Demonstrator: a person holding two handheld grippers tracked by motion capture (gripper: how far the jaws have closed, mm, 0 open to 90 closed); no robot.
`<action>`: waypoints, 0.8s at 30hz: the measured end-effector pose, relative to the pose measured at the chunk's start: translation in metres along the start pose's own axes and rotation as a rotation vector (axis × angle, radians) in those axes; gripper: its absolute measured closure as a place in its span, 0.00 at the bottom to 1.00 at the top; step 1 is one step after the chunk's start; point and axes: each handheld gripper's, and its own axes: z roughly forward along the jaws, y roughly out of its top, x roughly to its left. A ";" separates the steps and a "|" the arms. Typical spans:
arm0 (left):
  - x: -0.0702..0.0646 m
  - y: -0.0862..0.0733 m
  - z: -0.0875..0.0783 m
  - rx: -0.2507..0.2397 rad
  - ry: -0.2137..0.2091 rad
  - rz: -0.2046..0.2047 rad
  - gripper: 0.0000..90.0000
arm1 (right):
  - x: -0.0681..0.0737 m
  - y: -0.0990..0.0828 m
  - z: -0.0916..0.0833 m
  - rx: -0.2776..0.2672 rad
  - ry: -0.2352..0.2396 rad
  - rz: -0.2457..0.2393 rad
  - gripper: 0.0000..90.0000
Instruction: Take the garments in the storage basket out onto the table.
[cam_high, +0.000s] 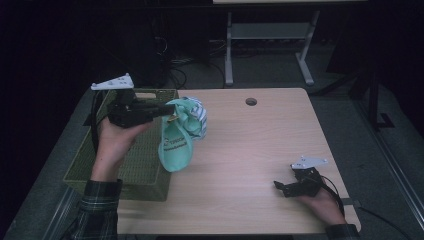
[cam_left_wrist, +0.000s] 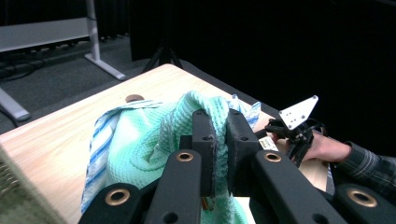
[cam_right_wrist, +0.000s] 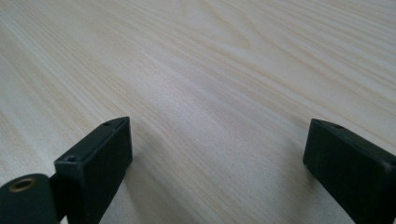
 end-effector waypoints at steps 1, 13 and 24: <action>-0.001 0.000 0.004 -0.001 -0.005 0.000 0.93 | 0.000 0.000 0.000 0.000 0.000 0.000 0.09; -0.009 -0.008 0.036 0.013 -0.060 0.005 0.93 | 0.000 0.000 0.000 0.000 0.001 0.000 0.09; -0.021 -0.019 0.062 0.011 -0.108 0.020 0.93 | 0.000 0.000 0.000 0.002 0.000 -0.001 0.09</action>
